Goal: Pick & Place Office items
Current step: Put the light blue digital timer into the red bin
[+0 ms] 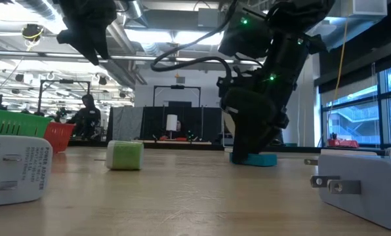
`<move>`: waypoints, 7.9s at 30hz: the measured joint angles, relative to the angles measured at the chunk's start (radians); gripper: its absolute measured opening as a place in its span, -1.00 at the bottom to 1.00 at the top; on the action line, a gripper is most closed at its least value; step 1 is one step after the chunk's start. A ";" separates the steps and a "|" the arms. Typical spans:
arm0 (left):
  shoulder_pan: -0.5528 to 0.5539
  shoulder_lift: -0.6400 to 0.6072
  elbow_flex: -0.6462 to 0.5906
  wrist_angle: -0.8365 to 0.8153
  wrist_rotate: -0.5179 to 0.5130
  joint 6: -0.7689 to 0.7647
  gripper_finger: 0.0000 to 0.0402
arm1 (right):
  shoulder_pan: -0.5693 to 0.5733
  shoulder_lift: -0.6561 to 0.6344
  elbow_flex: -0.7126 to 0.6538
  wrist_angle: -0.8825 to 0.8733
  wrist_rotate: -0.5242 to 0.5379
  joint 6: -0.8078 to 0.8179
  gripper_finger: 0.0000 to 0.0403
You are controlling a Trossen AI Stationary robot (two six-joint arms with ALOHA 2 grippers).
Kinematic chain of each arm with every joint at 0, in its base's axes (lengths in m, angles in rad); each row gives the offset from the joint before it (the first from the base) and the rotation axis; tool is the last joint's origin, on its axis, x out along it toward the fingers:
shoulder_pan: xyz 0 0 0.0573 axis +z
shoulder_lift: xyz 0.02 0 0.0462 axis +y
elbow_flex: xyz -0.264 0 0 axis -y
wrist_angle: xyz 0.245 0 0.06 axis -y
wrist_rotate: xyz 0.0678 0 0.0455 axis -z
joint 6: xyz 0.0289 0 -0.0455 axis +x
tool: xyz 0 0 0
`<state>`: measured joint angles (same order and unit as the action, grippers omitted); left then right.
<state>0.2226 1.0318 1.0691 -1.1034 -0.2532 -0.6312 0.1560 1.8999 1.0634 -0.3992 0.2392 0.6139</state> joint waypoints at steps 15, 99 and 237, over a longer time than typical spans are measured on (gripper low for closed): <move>0.000 0.000 0.000 0.001 -0.158 0.054 0.01 | -0.011 0.000 -0.001 0.000 -0.039 0.091 -0.38; -0.549 0.190 0.000 0.398 -0.252 -0.665 0.01 | 0.057 0.129 0.159 0.188 -0.599 -1.198 0.22; -0.221 0.233 0.011 1.019 0.247 1.176 0.12 | -0.298 -0.440 0.159 0.190 -0.855 0.156 -0.23</move>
<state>0.0014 1.2647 1.0801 -0.0840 -0.0063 0.5447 -0.1420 1.4604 1.2228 -0.2094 -0.6155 0.7700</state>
